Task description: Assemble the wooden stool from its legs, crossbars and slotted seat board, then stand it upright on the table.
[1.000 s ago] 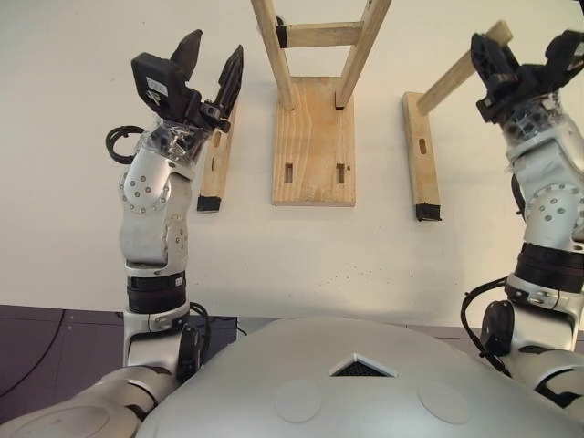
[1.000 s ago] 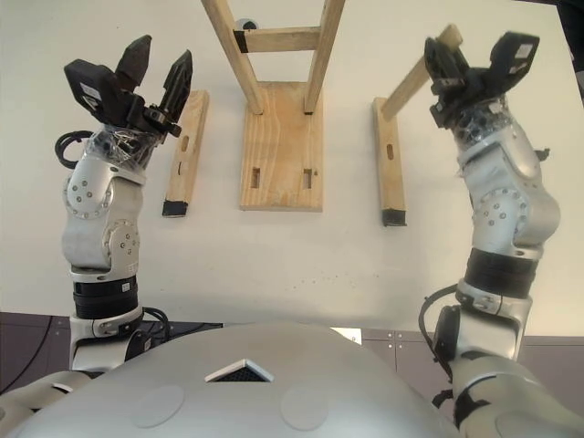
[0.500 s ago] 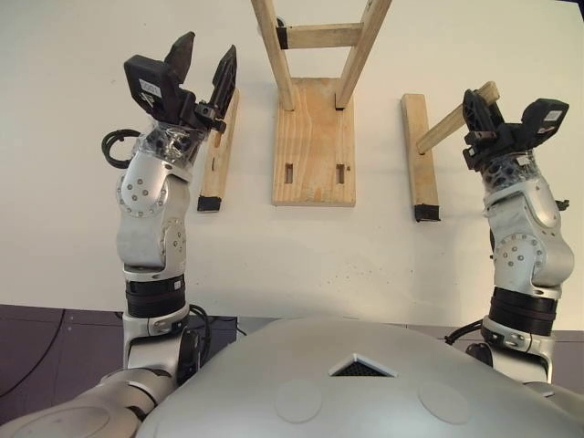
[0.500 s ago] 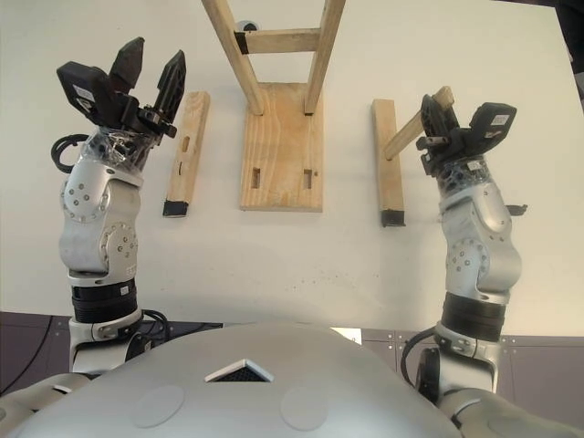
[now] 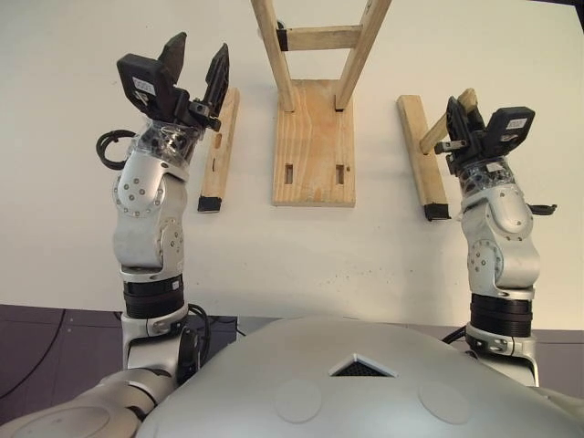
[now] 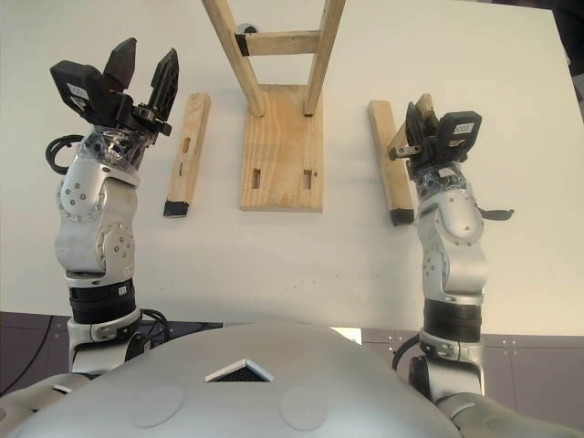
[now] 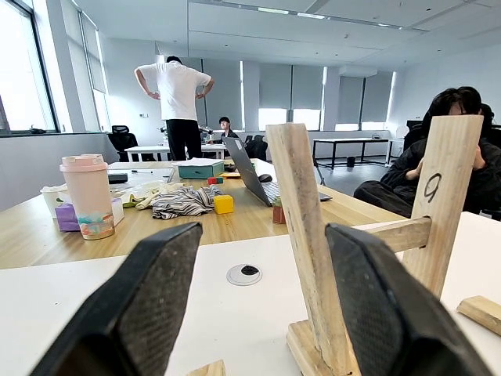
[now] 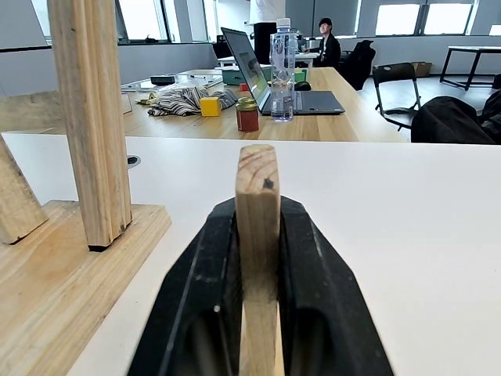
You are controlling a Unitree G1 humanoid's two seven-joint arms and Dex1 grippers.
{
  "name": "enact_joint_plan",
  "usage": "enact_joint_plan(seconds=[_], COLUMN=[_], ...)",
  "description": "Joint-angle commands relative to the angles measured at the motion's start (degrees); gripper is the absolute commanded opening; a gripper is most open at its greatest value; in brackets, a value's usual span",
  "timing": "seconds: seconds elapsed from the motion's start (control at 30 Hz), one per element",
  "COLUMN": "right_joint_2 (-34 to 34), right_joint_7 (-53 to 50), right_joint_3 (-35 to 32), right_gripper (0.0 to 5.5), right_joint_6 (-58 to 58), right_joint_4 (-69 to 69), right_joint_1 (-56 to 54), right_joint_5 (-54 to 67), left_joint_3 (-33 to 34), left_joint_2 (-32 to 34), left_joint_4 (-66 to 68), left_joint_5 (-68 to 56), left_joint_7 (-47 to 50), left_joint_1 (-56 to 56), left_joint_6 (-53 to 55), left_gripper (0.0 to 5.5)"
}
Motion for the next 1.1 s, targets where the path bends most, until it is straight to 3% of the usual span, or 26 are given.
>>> enact_joint_plan(seconds=[0.03,0.2,0.23,0.43,0.73,0.8,0.93,1.0,1.1], right_joint_2=[1.7,-1.6,-3.5,-13.8,-17.8,-17.7,-16.6,-14.4,-7.5], right_joint_7=[-0.2,2.3,3.5,8.2,6.4,6.5,6.8,6.7,5.8], right_joint_3=[0.6,0.1,-0.1,-1.2,2.5,3.1,1.8,-0.8,-9.1], right_gripper=[0.38,0.38,0.77,1.66,3.27,3.27,2.42,2.10,2.04], right_joint_6=[1.7,5.2,7.7,30.6,46.7,47.5,47.7,47.0,48.0], right_joint_4=[4.5,-1.1,-3.9,-14.1,-16.9,-16.8,-16.0,-15.3,-13.8], right_joint_1=[5.1,4.4,4.3,3.6,4.0,3.8,2.0,0.3,-5.3], right_joint_5=[-1.4,0.1,1.0,5.8,1.7,1.0,0.5,1.8,8.5], left_joint_3=[0.1,0.1,0.1,0.7,0.5,0.5,0.4,0.6,0.4], left_joint_2=[0.8,0.5,0.3,-0.8,-2.2,-2.2,-2.3,-2.5,-2.7], left_joint_4=[-0.2,-0.1,-0.1,-0.8,-2.7,-2.7,-2.9,-3.3,-4.8], left_joint_5=[0.3,0.8,0.9,1.5,2.4,2.4,1.9,0.4,-3.6], left_joint_7=[-0.1,0.5,0.6,2.0,3.7,3.8,4.0,3.5,2.2], left_joint_1=[-0.3,-0.2,-0.2,0.7,3.3,3.3,3.5,3.1,2.3], left_joint_6=[1.6,1.4,1.1,-0.2,-0.1,0.0,0.4,0.5,3.5], left_gripper=[2.88,2.88,2.88,2.88,2.88,2.88,2.88,2.88,2.88])
